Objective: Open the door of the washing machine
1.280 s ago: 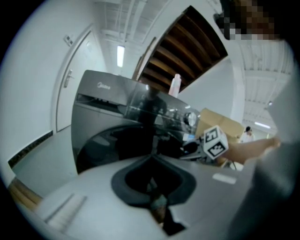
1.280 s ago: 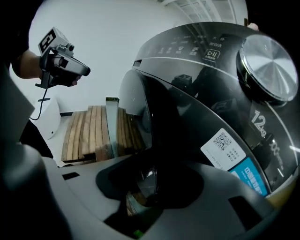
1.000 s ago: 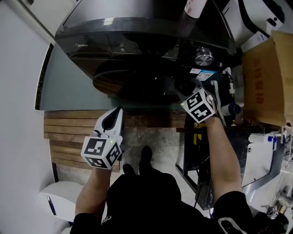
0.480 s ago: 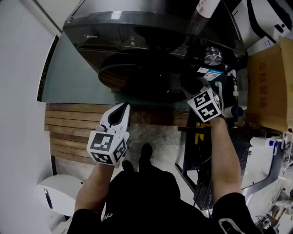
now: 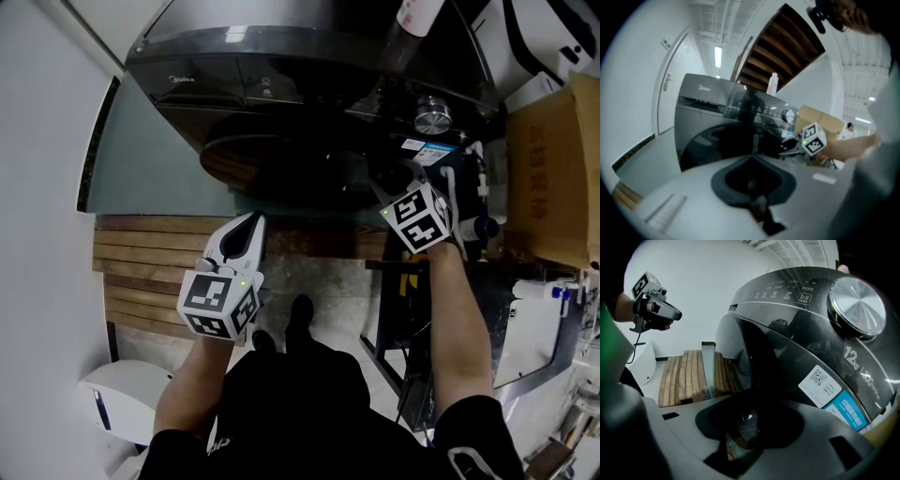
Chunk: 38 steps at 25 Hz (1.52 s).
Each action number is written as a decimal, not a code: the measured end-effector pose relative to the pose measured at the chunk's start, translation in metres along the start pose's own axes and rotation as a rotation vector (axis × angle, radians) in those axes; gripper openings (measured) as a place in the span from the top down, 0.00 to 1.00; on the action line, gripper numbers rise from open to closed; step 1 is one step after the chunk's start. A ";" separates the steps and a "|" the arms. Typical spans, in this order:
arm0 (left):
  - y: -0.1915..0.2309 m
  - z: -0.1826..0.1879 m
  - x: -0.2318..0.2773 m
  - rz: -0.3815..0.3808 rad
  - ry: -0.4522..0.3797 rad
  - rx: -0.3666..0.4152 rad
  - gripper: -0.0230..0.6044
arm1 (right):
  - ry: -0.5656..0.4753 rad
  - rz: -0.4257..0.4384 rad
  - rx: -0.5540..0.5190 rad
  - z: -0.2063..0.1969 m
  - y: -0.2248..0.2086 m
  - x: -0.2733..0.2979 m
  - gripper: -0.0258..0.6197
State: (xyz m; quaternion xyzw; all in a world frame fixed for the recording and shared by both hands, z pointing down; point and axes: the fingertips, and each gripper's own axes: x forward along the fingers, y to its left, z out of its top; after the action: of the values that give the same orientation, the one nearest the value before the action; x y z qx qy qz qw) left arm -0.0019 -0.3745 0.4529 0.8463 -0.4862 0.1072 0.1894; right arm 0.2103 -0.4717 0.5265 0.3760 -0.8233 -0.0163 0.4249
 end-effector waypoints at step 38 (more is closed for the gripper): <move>0.017 -0.043 -0.227 0.007 -0.106 -0.003 0.96 | -0.133 0.112 0.231 0.048 0.300 -0.109 0.82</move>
State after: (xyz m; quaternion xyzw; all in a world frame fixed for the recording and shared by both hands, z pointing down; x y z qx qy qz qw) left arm -0.1315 -0.1865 0.4126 0.8487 -0.4988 0.0624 0.1643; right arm 0.0332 -0.2022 0.5247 0.3739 -0.8658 0.0775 0.3234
